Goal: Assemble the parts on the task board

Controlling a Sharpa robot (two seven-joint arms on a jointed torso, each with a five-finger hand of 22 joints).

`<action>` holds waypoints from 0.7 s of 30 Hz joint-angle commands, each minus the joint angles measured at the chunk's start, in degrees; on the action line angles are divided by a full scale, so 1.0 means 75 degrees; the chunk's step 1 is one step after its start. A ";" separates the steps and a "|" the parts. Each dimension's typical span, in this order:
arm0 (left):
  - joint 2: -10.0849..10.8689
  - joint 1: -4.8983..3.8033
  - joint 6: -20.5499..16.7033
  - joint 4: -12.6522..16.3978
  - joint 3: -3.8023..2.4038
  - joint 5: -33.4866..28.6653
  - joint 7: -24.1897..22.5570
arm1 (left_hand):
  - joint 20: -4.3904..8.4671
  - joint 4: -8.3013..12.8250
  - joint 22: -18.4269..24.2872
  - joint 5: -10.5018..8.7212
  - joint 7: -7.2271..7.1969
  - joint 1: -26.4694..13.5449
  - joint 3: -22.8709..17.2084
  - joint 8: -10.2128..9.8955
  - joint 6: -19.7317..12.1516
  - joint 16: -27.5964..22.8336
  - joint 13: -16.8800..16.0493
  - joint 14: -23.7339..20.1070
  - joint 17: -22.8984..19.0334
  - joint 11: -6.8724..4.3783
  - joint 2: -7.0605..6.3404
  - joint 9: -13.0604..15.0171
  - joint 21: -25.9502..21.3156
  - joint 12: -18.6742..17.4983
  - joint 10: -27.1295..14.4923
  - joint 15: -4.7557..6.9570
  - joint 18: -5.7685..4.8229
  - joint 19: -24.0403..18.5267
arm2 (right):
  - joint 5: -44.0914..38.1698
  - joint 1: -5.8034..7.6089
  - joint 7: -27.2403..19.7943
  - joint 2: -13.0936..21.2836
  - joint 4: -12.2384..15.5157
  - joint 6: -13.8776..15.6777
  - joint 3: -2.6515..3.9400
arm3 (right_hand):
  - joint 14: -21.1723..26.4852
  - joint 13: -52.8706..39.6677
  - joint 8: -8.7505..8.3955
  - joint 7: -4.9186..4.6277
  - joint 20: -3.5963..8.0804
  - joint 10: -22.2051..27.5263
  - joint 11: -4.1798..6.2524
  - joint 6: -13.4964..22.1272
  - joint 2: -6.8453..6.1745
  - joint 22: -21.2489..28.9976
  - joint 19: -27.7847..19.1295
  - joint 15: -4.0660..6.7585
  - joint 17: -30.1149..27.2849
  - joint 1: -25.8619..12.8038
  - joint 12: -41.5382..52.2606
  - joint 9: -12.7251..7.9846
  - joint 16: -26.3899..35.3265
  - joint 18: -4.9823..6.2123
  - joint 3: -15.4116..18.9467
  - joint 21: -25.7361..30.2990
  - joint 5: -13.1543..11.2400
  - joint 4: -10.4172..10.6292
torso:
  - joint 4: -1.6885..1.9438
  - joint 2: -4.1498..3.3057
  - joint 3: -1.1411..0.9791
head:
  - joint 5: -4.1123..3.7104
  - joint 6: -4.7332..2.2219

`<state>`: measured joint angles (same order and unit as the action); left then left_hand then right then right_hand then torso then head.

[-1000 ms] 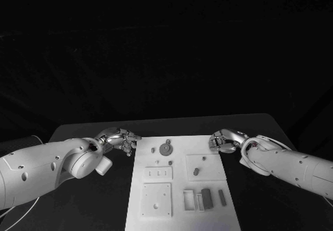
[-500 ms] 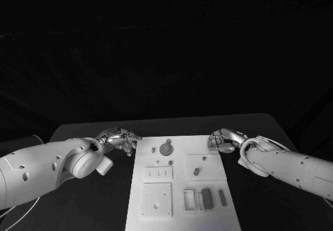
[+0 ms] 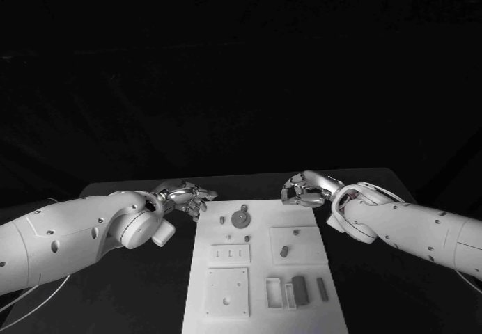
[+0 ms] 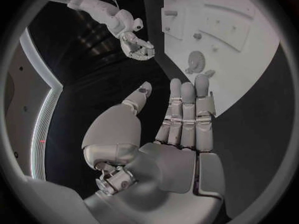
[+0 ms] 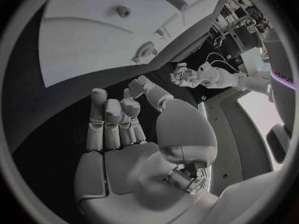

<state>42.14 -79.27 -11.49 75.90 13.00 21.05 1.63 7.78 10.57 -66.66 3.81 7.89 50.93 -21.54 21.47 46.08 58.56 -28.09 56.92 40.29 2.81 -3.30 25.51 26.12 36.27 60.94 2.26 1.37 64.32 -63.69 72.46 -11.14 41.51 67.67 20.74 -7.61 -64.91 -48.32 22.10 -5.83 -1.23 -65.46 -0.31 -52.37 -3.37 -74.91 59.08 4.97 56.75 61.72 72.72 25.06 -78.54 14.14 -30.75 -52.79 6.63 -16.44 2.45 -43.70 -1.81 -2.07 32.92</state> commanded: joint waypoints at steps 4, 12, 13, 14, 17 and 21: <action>-0.0294 -0.0168 0.0633 -0.0136 -0.0001 0.0446 0.1224 | 0.0047 -0.0107 -0.0025 -0.0075 0.0132 -0.0193 0.0088 -0.0067 0.0374 0.0022 -0.0015 -0.0053 0.0008 -0.0008 -0.0284 -0.0031 -0.0046 -0.0103 0.0025 0.0042 0.0374 -0.0033 | 0.0144 0.0110 0.0718 -0.0299 0.0296 -0.0469 0.0002 | 0.0031 0.0015 0.0011 -0.0116 0.0002 -0.0049 -0.0001 -0.0156 0.0002 -0.0098 0.0003 0.0060 -0.0019 -0.0069 -0.0021 0.0016 -0.0014 0.0115 0.0035 -0.0005 -0.0017 -0.0010 | -0.0061 0.0135 0.0040 | 0.0078 -0.0001; -0.0706 -0.0317 0.0871 -0.0393 0.0009 0.0705 0.1719 | 0.0067 -0.0518 -0.0063 -0.0055 0.0063 -0.0661 0.0134 -0.0062 0.0626 0.0076 -0.0032 -0.0054 0.0029 -0.0061 -0.0158 -0.0044 -0.0068 -0.0158 0.0082 0.0064 0.0392 -0.0007 | 0.0142 0.0111 0.1164 -0.0940 0.0306 -0.0670 -0.0005 | 0.0040 0.0022 -0.0002 -0.0119 -0.0001 -0.0048 -0.0004 -0.0148 0.0007 -0.0092 -0.0005 0.0060 -0.0027 -0.0093 -0.0036 0.0022 -0.0002 0.0115 0.0035 0.0006 -0.0004 -0.0001 | -0.0072 0.0252 0.0077 | 0.0145 -0.0005; -0.0744 -0.0332 0.0870 -0.0393 0.0015 0.0705 0.1771 | 0.0073 -0.0568 -0.0076 -0.0049 0.0052 -0.0697 0.0130 -0.0067 0.0658 0.0087 -0.0036 -0.0046 0.0033 -0.0071 -0.0105 -0.0048 -0.0064 -0.0165 0.0102 0.0073 0.0394 0.0003 | 0.0142 0.0110 0.1217 -0.1015 0.0302 -0.0654 -0.0008 | 0.0041 0.0023 -0.0003 -0.0119 -0.0002 -0.0048 -0.0004 -0.0148 0.0012 -0.0091 -0.0006 0.0060 -0.0028 -0.0095 -0.0038 0.0023 0.0000 0.0115 0.0033 0.0008 -0.0001 0.0000 | -0.0072 0.0261 0.0083 | 0.0135 -0.0006; -0.0779 -0.0349 0.0841 -0.0384 0.0017 0.0706 0.1818 | 0.0078 -0.0613 -0.0088 -0.0045 0.0045 -0.0730 0.0129 -0.0075 0.0682 0.0095 -0.0037 -0.0043 0.0036 -0.0077 -0.0060 -0.0054 -0.0062 -0.0176 0.0114 0.0080 0.0395 0.0007 | 0.0140 0.0110 0.1280 -0.1091 0.0297 -0.0642 -0.0011 | 0.0041 0.0025 -0.0007 -0.0120 -0.0003 -0.0049 -0.0005 -0.0148 0.0019 -0.0089 -0.0006 0.0060 -0.0030 -0.0104 -0.0041 0.0026 0.0002 0.0115 0.0031 0.0010 0.0015 0.0003 | -0.0071 0.0265 0.0083 | 0.0132 -0.0002; -0.0850 -0.0382 0.0742 -0.0341 0.0027 0.0741 0.1883 | 0.0081 -0.0719 -0.0107 -0.0047 0.0044 -0.0826 0.0155 -0.0109 0.0702 0.0096 -0.0038 -0.0064 0.0036 -0.0076 -0.0040 -0.0072 -0.0076 -0.0208 0.0110 0.0081 0.0390 -0.0016 | 0.0137 0.0108 0.1430 -0.1247 0.0274 -0.0747 -0.0021 | 0.0036 0.0031 -0.0020 -0.0118 -0.0004 -0.0059 -0.0003 -0.0156 0.0032 -0.0083 -0.0001 0.0061 -0.0040 -0.0141 -0.0053 0.0045 0.0007 0.0115 0.0016 0.0016 0.0151 0.0004 | -0.0072 0.0302 0.0100 | 0.0132 0.0002; -0.0862 -0.0423 0.0611 -0.0196 0.0028 0.0930 0.1956 | 0.0077 -0.0900 -0.0138 -0.0063 0.0047 -0.0937 0.0200 -0.0164 0.0739 0.0085 -0.0050 -0.0137 0.0033 -0.0064 -0.0105 -0.0104 -0.0117 -0.0263 0.0060 0.0067 0.0385 -0.0084 | 0.0077 0.0102 0.1552 -0.1459 0.0221 -0.0855 -0.0051 | 0.0034 0.0032 -0.0028 -0.0119 -0.0004 -0.0062 -0.0004 -0.0153 0.0032 -0.0082 0.0004 0.0062 -0.0042 -0.0155 -0.0056 0.0050 0.0007 0.0115 0.0014 0.0017 0.0178 0.0004 | -0.0074 0.0334 0.0114 | 0.0145 0.0026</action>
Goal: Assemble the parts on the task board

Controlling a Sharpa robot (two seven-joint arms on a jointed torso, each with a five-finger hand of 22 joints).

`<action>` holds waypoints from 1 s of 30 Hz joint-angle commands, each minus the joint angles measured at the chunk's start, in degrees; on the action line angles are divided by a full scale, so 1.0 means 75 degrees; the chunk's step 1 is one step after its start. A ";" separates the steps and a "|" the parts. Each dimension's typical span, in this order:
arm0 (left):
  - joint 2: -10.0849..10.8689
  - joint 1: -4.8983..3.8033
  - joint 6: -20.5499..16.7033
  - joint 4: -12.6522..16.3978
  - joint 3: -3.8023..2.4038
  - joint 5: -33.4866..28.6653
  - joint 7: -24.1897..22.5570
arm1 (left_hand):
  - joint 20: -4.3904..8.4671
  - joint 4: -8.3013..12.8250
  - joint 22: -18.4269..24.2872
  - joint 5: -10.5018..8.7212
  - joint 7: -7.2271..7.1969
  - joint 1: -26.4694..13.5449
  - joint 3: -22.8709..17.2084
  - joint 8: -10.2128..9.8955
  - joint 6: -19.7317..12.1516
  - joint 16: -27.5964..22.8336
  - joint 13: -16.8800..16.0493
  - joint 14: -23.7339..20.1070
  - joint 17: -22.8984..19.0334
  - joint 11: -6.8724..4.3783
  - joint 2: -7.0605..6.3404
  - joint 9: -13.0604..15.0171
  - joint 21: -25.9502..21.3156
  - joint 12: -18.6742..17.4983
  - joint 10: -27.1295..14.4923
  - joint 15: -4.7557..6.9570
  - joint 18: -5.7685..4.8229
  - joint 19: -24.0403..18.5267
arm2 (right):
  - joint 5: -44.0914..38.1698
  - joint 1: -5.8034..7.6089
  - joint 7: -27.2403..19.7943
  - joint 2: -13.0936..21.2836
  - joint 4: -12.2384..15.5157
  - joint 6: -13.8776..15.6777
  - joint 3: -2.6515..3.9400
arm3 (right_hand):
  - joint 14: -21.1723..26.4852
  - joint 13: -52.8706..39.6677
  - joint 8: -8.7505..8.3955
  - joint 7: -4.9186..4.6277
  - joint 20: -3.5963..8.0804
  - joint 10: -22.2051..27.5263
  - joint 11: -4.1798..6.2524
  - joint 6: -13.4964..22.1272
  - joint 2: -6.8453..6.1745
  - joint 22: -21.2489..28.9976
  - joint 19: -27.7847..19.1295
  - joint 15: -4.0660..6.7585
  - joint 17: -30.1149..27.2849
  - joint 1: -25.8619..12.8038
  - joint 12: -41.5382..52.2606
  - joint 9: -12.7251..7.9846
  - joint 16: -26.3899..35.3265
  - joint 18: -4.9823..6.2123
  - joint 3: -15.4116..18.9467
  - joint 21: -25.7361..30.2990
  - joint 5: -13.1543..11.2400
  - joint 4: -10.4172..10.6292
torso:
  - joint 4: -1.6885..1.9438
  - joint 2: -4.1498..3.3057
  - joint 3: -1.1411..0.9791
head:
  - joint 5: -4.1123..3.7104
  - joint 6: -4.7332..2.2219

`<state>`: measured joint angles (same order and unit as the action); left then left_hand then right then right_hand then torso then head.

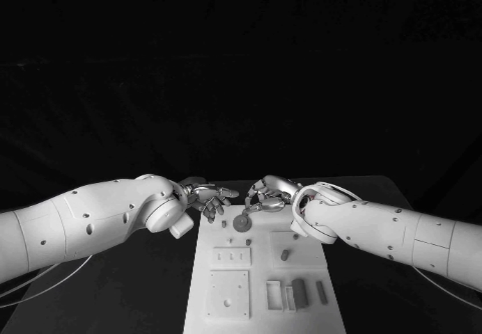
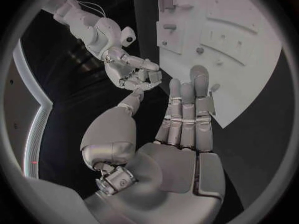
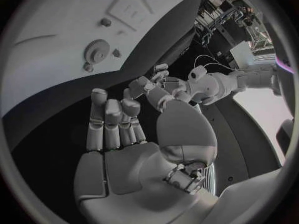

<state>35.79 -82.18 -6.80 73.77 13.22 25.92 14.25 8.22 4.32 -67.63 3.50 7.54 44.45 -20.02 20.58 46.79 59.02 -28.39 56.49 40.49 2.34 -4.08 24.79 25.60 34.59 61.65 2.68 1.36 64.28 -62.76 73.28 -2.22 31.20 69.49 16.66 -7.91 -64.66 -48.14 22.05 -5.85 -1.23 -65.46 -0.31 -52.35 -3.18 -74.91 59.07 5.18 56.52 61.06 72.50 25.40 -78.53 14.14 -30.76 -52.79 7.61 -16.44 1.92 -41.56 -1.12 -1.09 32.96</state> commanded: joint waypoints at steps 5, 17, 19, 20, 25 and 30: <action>-0.0016 -0.0057 -0.0090 0.0207 -0.0001 0.0290 0.0282 | 0.0006 -0.0105 -0.0035 -0.0037 0.0078 -0.0028 0.0018 -0.0041 0.0730 0.0021 -0.0029 -0.0139 0.0009 0.0005 -0.0116 -0.0010 -0.0075 -0.0065 -0.0090 -0.0007 0.0386 -0.0126 | -0.0075 -0.0021 0.0439 -0.0230 -0.0035 -0.0352 -0.0016 | -0.0001 0.0009 -0.0025 -0.0116 -0.0003 -0.0064 -0.0003 -0.0158 0.0016 -0.0080 0.0006 0.0034 -0.0014 -0.0072 -0.0027 0.0009 0.0007 0.0115 0.0007 0.0018 0.0068 0.0005 | -0.0006 0.0071 0.0034 | 0.0017 0.0031; -0.0032 -0.0058 0.0089 0.0368 0.0008 0.0718 0.0638 | -0.0009 0.0166 -0.0132 -0.0037 0.0048 0.0412 0.0091 -0.0072 0.0874 0.0083 -0.0122 -0.0151 0.0028 -0.0011 -0.0147 -0.0023 -0.0071 -0.0044 -0.0082 -0.0014 0.0393 -0.0098 | -0.0143 -0.0030 0.0476 -0.0327 0.0000 -0.0341 -0.0017 | -0.0003 0.0010 -0.0029 -0.0115 -0.0003 -0.0067 -0.0003 -0.0166 0.0047 -0.0078 0.0009 0.0034 -0.0018 -0.0094 -0.0031 0.0021 0.0008 0.0115 -0.0003 0.0020 0.0090 0.0010 | -0.0002 0.0044 0.0020 | 0.0016 0.0013; -0.0040 -0.0058 0.0077 0.0379 0.0008 0.0786 0.0689 | -0.0002 0.0223 -0.0151 -0.0032 0.0034 0.0483 0.0099 -0.0072 0.0912 0.0102 -0.0142 -0.0129 0.0032 -0.0025 -0.0118 -0.0023 -0.0061 -0.0030 -0.0054 -0.0004 0.0396 -0.0067 | -0.0146 -0.0030 0.0478 -0.0341 0.0010 -0.0343 -0.0017 | -0.0004 0.0009 -0.0029 -0.0114 -0.0003 -0.0067 -0.0002 -0.0169 0.0050 -0.0078 0.0010 0.0035 -0.0018 -0.0096 -0.0031 0.0023 0.0007 0.0115 -0.0005 0.0020 0.0092 0.0010 | -0.0004 0.0040 0.0017 | 0.0017 0.0015; -0.0046 -0.0058 0.0073 0.0379 0.0008 0.0812 0.0709 | -0.0001 0.0242 -0.0156 -0.0030 0.0032 0.0506 0.0099 -0.0073 0.0922 0.0106 -0.0147 -0.0124 0.0032 -0.0028 -0.0109 -0.0023 -0.0060 -0.0028 -0.0048 -0.0001 0.0396 -0.0060 | -0.0150 -0.0030 0.0479 -0.0347 0.0018 -0.0341 -0.0017 | -0.0004 0.0009 -0.0029 -0.0113 -0.0003 -0.0068 -0.0002 -0.0170 0.0051 -0.0078 0.0010 0.0035 -0.0018 -0.0097 -0.0031 0.0023 0.0007 0.0115 -0.0005 0.0020 0.0093 0.0009 | -0.0003 0.0038 0.0015 | 0.0017 0.0015; -0.0077 -0.0058 0.0063 0.0388 0.0008 0.0870 0.0774 | 0.0007 0.0356 -0.0184 -0.0014 0.0019 0.0639 0.0083 -0.0085 0.0972 0.0126 -0.0175 -0.0096 0.0031 -0.0041 -0.0043 -0.0028 -0.0057 -0.0019 -0.0016 0.0011 0.0391 -0.0022 | -0.0178 -0.0031 0.0480 -0.0373 0.0071 -0.0347 -0.0016 | -0.0008 0.0009 -0.0027 -0.0111 -0.0002 -0.0069 0.0001 -0.0179 0.0054 -0.0079 0.0014 0.0036 -0.0019 -0.0103 -0.0030 0.0029 0.0005 0.0115 -0.0007 0.0018 0.0098 0.0009 | -0.0002 0.0039 0.0014 | 0.0021 0.0021; -0.0062 -0.0058 -0.0021 0.0450 0.0008 0.0869 0.0697 | 0.0023 0.0343 -0.0208 -0.0010 -0.0008 0.0614 0.0094 -0.0072 0.1047 0.0158 -0.0201 -0.0042 0.0038 -0.0068 0.0012 -0.0022 -0.0041 0.0006 0.0048 0.0031 0.0393 0.0033 | -0.0394 -0.0034 0.0489 -0.0380 0.0178 -0.0393 -0.0016 | -0.0012 0.0008 -0.0025 -0.0108 -0.0001 -0.0072 0.0004 -0.0188 0.0060 -0.0079 0.0019 0.0038 -0.0019 -0.0110 -0.0030 0.0035 0.0003 0.0115 -0.0010 0.0015 0.0102 0.0009 | -0.0003 0.0035 0.0008 | 0.0026 0.0042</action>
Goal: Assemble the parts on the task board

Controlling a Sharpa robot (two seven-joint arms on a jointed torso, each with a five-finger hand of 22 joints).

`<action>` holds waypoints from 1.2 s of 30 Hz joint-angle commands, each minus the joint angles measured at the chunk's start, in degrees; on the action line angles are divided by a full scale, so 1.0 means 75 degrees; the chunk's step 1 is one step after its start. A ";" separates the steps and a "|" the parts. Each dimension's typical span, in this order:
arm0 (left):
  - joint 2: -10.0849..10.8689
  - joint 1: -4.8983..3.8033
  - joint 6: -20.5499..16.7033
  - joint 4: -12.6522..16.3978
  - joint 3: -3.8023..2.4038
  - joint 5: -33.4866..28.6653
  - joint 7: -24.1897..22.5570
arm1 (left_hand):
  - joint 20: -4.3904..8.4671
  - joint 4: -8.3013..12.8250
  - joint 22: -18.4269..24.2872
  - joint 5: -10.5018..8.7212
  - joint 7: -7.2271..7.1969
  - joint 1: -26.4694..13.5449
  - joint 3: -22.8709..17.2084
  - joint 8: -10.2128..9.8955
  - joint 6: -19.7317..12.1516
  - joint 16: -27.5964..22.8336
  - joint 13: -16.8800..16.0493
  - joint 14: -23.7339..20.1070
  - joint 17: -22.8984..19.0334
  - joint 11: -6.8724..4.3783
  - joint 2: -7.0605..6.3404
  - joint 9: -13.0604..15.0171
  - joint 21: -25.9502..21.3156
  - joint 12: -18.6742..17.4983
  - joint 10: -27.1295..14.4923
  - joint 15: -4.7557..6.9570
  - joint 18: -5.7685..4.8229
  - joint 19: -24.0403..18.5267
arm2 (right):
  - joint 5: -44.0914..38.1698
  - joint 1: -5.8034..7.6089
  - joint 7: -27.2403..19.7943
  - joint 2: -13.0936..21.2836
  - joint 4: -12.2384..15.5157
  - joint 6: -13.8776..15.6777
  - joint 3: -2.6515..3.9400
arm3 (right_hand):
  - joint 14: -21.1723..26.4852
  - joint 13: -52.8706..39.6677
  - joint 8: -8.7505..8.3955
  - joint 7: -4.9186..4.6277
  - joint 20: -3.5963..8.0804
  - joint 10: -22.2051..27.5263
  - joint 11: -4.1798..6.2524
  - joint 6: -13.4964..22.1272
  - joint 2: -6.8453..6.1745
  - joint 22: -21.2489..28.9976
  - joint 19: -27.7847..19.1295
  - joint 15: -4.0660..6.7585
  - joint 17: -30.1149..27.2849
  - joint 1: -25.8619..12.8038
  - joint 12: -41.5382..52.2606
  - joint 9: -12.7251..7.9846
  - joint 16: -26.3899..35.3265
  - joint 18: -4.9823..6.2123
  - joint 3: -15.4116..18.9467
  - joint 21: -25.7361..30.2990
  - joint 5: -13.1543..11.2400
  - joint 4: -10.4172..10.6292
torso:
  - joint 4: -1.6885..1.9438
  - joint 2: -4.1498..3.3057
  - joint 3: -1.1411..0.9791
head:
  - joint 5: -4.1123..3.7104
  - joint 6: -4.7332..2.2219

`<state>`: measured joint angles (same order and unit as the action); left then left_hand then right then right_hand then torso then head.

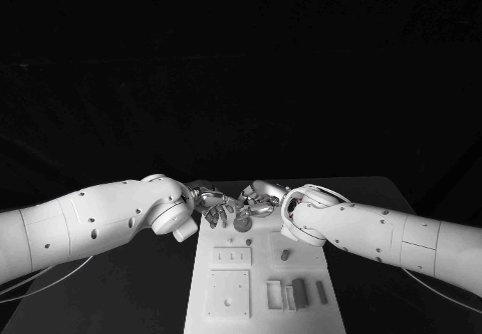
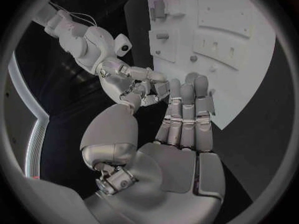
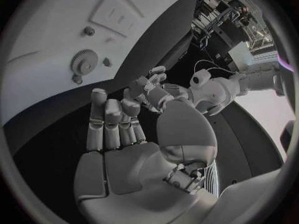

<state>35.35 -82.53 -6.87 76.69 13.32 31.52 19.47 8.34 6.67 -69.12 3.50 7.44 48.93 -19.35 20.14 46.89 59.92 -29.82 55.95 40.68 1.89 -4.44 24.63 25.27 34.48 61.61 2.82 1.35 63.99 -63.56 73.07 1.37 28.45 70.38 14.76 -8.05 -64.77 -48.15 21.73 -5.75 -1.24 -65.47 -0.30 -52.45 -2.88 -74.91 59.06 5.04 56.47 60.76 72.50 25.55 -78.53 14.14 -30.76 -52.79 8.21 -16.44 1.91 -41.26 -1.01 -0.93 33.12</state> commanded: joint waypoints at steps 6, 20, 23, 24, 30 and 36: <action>-0.0017 -0.0011 0.0107 0.0150 -0.0005 0.0119 0.0057 | 0.0022 0.0021 -0.0026 -0.0005 -0.0013 -0.0001 0.0013 -0.0007 0.1079 0.0059 -0.0027 0.0067 0.0017 -0.0027 0.0089 0.0002 0.0016 0.0034 0.0093 0.0033 0.0396 0.0109 | -0.0494 -0.0013 0.0013 -0.0003 0.0103 -0.0132 0.0001 | -0.0007 0.0008 0.0014 -0.0119 0.0002 -0.0076 0.0006 -0.0180 0.0026 -0.0081 0.0031 0.0061 -0.0013 -0.0091 -0.0028 0.0023 -0.0003 0.0115 -0.0008 0.0009 0.0020 0.0012 | -0.0001 -0.0007 -0.0001 | 0.0031 0.0029; -0.0016 -0.0011 0.0152 0.0147 -0.0005 0.0132 0.0248 | 0.0162 0.0195 -0.0245 0.0023 -0.0149 0.0168 -0.0004 0.0029 0.1403 0.0304 -0.0169 0.0253 0.0193 -0.0170 0.0391 0.0024 0.0167 0.0138 0.0376 0.0193 0.0385 0.0339 | -0.0496 -0.0013 0.0011 -0.0017 0.0145 -0.0149 0.0002 | -0.0017 0.0008 0.0023 -0.0108 0.0005 -0.0080 0.0016 -0.0213 0.0040 -0.0082 0.0040 0.0067 -0.0016 -0.0114 -0.0030 0.0042 -0.0007 0.0115 -0.0014 0.0005 0.0023 0.0014 | 0.0008 -0.0004 0.0007 | 0.0019 0.0033; -0.0028 -0.0011 0.0126 0.0139 -0.0005 0.0132 0.0216 | 0.0175 0.0146 -0.0274 -0.0022 -0.0149 0.0250 -0.0208 0.0004 0.1425 0.0308 -0.0188 0.0251 0.0214 -0.0170 0.0377 0.0014 0.0164 0.0126 0.0385 0.0199 0.0363 0.0352 | -0.0498 -0.0013 0.0020 -0.0016 0.0156 -0.0161 0.0002 | -0.0018 0.0008 0.0024 -0.0106 0.0006 -0.0081 0.0018 -0.0216 0.0041 -0.0082 0.0041 0.0068 -0.0017 -0.0116 -0.0030 0.0044 -0.0007 0.0115 -0.0015 0.0005 0.0026 0.0014 | 0.0005 -0.0007 0.0009 | 0.0015 0.0033; -0.0037 -0.0011 0.0092 0.0130 -0.0005 0.0132 0.0193 | 0.0177 0.0147 -0.0283 -0.0018 -0.0147 0.0280 -0.0259 -0.0003 0.1428 0.0308 -0.0193 0.0250 0.0219 -0.0168 0.0402 0.0012 0.0162 0.0123 0.0386 0.0200 0.0358 0.0352 | -0.0502 -0.0013 0.0028 -0.0018 0.0157 -0.0171 0.0002 | -0.0018 0.0008 0.0024 -0.0105 0.0006 -0.0081 0.0019 -0.0218 0.0042 -0.0082 0.0042 0.0068 -0.0017 -0.0117 -0.0030 0.0045 -0.0007 0.0115 -0.0016 0.0005 0.0029 0.0013 | 0.0004 -0.0008 0.0012 | 0.0017 0.0028; -0.0073 -0.0012 0.0045 0.0117 -0.0005 0.0121 0.0176 | 0.0185 0.0266 -0.0338 0.0017 -0.0138 0.0486 -0.0484 -0.0036 0.1438 0.0305 -0.0223 0.0243 0.0244 -0.0158 0.0512 0.0007 0.0156 0.0103 0.0382 0.0196 0.0329 0.0350 | -0.0526 -0.0013 0.0065 -0.0029 0.0177 -0.0231 0.0002 | -0.0020 0.0008 0.0024 -0.0103 0.0007 -0.0081 0.0022 -0.0223 0.0041 -0.0082 0.0042 0.0070 -0.0018 -0.0125 -0.0031 0.0049 -0.0007 0.0115 -0.0017 0.0005 0.0033 0.0013 | 0.0004 -0.0008 0.0007 | 0.0025 0.0030; -0.0081 -0.0012 0.0118 0.0112 -0.0004 0.0121 0.0222 | 0.0186 0.0337 -0.0365 0.0011 -0.0134 0.0578 -0.0561 -0.0047 0.1445 0.0305 -0.0239 0.0242 0.0256 -0.0154 0.0522 0.0009 0.0153 0.0095 0.0385 0.0192 0.0316 0.0350 | -0.0535 -0.0013 0.0066 -0.0037 0.0183 -0.0220 0.0002 | -0.0021 0.0007 0.0028 -0.0097 0.0008 -0.0081 0.0027 -0.0239 0.0046 -0.0082 0.0041 0.0073 -0.0020 -0.0133 -0.0033 0.0058 -0.0006 0.0115 -0.0021 0.0005 0.0039 0.0013 | 0.0007 -0.0008 0.0003 | 0.0032 0.0030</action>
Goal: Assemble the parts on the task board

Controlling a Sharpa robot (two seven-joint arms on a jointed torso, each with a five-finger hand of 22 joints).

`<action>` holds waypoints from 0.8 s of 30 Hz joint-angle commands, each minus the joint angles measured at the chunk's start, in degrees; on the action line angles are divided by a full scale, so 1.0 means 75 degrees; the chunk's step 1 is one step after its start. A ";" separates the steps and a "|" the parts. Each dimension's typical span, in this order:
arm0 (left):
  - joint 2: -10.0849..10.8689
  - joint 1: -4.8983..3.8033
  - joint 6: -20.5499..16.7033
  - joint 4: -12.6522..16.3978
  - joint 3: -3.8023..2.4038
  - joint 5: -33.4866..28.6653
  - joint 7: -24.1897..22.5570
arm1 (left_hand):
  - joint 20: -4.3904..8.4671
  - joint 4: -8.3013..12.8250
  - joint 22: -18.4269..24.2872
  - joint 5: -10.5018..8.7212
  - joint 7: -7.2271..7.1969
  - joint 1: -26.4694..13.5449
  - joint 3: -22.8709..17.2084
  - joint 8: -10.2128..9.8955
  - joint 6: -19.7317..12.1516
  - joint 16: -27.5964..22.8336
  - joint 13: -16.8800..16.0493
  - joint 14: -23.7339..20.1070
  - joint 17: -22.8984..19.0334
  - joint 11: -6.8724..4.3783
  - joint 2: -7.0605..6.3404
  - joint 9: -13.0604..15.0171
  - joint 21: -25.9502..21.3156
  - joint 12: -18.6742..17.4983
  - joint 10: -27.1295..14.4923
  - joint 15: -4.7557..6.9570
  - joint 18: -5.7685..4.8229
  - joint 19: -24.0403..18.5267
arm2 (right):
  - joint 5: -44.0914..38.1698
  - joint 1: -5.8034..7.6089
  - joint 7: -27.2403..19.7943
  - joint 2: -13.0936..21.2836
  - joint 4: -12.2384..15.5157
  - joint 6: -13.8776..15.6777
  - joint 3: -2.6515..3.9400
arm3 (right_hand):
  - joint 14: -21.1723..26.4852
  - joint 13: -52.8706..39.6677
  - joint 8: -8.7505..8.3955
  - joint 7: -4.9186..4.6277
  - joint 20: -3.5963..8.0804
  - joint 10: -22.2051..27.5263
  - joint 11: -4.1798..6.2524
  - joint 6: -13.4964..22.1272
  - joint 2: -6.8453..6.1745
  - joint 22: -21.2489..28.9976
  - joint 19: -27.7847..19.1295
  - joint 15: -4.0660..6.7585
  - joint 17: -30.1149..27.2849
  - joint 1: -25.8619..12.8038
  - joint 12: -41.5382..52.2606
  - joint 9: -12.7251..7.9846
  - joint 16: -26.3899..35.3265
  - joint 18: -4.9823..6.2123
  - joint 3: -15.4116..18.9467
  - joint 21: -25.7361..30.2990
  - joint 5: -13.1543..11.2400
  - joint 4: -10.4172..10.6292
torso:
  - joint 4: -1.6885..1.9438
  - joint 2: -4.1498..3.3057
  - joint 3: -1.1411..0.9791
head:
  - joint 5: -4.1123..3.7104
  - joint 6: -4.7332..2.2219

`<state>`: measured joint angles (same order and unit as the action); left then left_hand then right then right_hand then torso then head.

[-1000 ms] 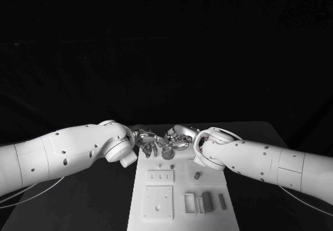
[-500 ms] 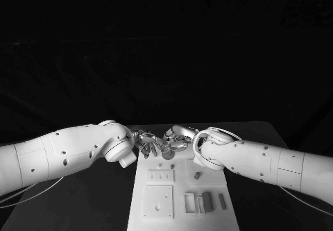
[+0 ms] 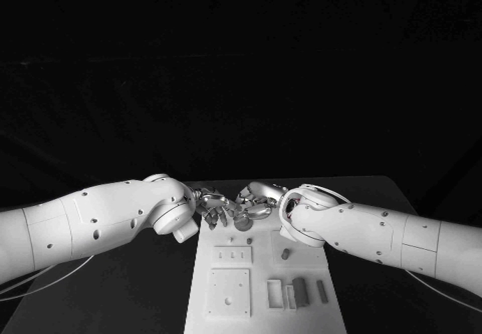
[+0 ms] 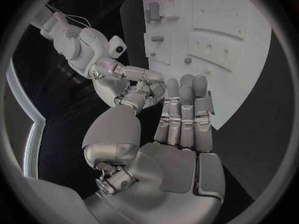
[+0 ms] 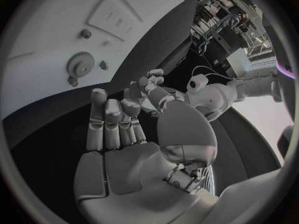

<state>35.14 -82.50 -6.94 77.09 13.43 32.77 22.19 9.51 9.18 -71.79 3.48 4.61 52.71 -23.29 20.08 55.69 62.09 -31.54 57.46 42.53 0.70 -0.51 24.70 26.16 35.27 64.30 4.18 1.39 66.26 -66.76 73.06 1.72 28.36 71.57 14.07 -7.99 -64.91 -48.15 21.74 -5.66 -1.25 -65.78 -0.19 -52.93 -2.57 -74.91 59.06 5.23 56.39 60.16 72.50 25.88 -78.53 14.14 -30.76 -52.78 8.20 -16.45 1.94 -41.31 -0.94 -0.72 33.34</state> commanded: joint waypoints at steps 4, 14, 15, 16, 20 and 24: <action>-0.0054 -0.0017 0.0181 0.0057 -0.0019 -0.0046 -0.0094 | 0.0028 0.0031 -0.0024 0.0006 0.0244 0.0078 -0.0036 -0.0043 0.0279 0.0017 -0.0018 0.0045 0.0015 0.0006 -0.0057 0.0002 0.0035 -0.0012 0.0031 0.0010 0.0304 0.0052 | -0.0109 -0.0013 0.0015 -0.0025 0.0025 -0.0109 -0.0005 | -0.0005 0.0008 0.0031 -0.0105 0.0010 -0.0041 0.0016 -0.0186 0.0010 -0.0082 0.0043 0.0051 -0.0010 -0.0054 -0.0034 0.0020 -0.0007 0.0115 -0.0027 0.0005 0.0045 0.0011 | 0.0000 0.0000 -0.0009 | 0.0008 0.0002; -0.0056 -0.0017 0.0189 0.0065 -0.0019 -0.0030 -0.0003 | 0.0038 -0.0144 -0.0063 -0.0028 0.0259 -0.0444 0.0284 -0.0096 0.0247 -0.0011 -0.0047 0.0019 0.0034 0.0019 -0.0590 0.0004 -0.0030 -0.0064 -0.0003 0.0005 0.0304 0.0033 | -0.0109 -0.0013 0.0026 -0.0031 0.0026 -0.0097 -0.0005 | -0.0011 0.0006 0.0042 -0.0088 0.0016 -0.0044 0.0034 -0.0228 0.0058 -0.0082 0.0047 0.0063 -0.0014 -0.0044 -0.0035 0.0045 -0.0009 0.0115 -0.0066 0.0004 0.0083 0.0008 | -0.0003 -0.0007 -0.0014 | 0.0018 0.0004; -0.0057 -0.0017 0.0178 0.0066 -0.0019 -0.0024 0.0002 | 0.0039 -0.0148 -0.0063 -0.0033 0.0260 -0.0491 0.0331 -0.0100 0.0243 -0.0014 -0.0050 0.0014 0.0036 0.0019 -0.0622 0.0006 -0.0041 -0.0069 -0.0007 0.0007 0.0308 0.0028 | -0.0110 -0.0013 0.0026 -0.0031 0.0028 -0.0098 -0.0005 | -0.0011 0.0006 0.0043 -0.0087 0.0016 -0.0044 0.0034 -0.0229 0.0058 -0.0082 0.0047 0.0064 -0.0014 -0.0045 -0.0035 0.0045 -0.0009 0.0115 -0.0067 0.0004 0.0083 0.0008 | -0.0003 -0.0007 -0.0015 | 0.0020 0.0009; -0.0059 -0.0017 0.0176 0.0066 -0.0019 -0.0010 0.0008 | 0.0039 -0.0153 -0.0062 -0.0039 0.0263 -0.0557 0.0402 -0.0110 0.0229 -0.0020 -0.0052 0.0005 0.0038 0.0022 -0.0674 0.0006 -0.0057 -0.0079 -0.0019 0.0006 0.0312 0.0020 | -0.0110 -0.0013 0.0026 -0.0031 0.0028 -0.0092 -0.0005 | -0.0011 0.0006 0.0043 -0.0087 0.0016 -0.0044 0.0035 -0.0231 0.0059 -0.0082 0.0047 0.0064 -0.0015 -0.0045 -0.0035 0.0046 -0.0009 0.0115 -0.0068 0.0004 0.0084 0.0008 | -0.0002 -0.0008 -0.0015 | 0.0021 0.0011; -0.0065 -0.0018 0.0165 0.0059 -0.0019 0.0025 0.0029 | 0.0039 -0.0134 -0.0062 -0.0040 0.0269 -0.0662 0.0551 -0.0126 0.0206 -0.0032 -0.0060 -0.0014 0.0041 0.0027 -0.0739 0.0009 -0.0092 -0.0095 -0.0039 0.0006 0.0322 0.0009 | -0.0113 -0.0013 0.0024 -0.0034 0.0045 -0.0081 -0.0005 | -0.0012 0.0005 0.0044 -0.0085 0.0016 -0.0045 0.0037 -0.0236 0.0061 -0.0083 0.0047 0.0066 -0.0015 -0.0046 -0.0035 0.0049 -0.0009 0.0115 -0.0071 0.0003 0.0087 0.0008 | -0.0003 -0.0007 -0.0016 | 0.0020 0.0007; -0.0066 -0.0018 0.0174 0.0051 -0.0019 0.0025 0.0048 | 0.0040 -0.0198 -0.0056 -0.0045 0.0264 -0.0826 0.0700 -0.0135 0.0203 -0.0039 -0.0074 -0.0021 0.0049 0.0022 -0.0750 0.0020 -0.0138 -0.0105 -0.0042 0.0009 0.0336 0.0015 | -0.0114 -0.0013 0.0022 -0.0038 0.0070 -0.0097 -0.0005 | -0.0014 0.0004 0.0047 -0.0080 0.0017 -0.0046 0.0041 -0.0245 0.0065 -0.0083 0.0048 0.0069 -0.0016 -0.0043 -0.0035 0.0056 -0.0010 0.0115 -0.0080 0.0002 0.0099 0.0005 | 0.0000 -0.0008 -0.0016 | 0.0029 0.0009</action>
<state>35.01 -82.53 -6.77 77.12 13.41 32.99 23.26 9.69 7.67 -72.20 3.49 5.09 46.88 -18.30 19.29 56.16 62.09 -32.02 57.55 42.82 0.68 -6.18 24.92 25.40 34.78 64.33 4.07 1.37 66.49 -67.01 73.01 2.15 28.30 71.79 13.97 -8.04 -64.98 -48.16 21.90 -5.19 -1.25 -65.96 -0.20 -53.43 -2.42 -74.91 59.06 5.45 56.31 59.86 72.50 26.21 -78.53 14.14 -31.09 -52.78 8.66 -16.45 1.92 -41.36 -1.05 -0.53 33.39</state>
